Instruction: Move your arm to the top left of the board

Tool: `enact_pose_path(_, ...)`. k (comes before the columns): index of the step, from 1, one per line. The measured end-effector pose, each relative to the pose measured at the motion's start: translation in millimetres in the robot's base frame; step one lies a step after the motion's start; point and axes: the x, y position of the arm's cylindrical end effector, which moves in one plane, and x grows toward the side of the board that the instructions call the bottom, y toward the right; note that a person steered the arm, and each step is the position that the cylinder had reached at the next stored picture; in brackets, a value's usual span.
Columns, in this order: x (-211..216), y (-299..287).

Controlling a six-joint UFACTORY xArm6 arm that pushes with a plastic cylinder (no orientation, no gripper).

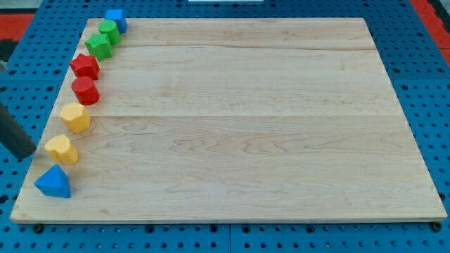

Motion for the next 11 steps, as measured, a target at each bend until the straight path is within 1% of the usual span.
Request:
enact_pose_path(1,-20,0)
enact_pose_path(2,-56,-1)
enact_pose_path(5,-240,0)
enact_pose_path(6,-247,-1)
enact_pose_path(7,-319,2)
enact_pose_path(9,-325,10)
enact_pose_path(10,-325,47)
enact_pose_path(11,-322,70)
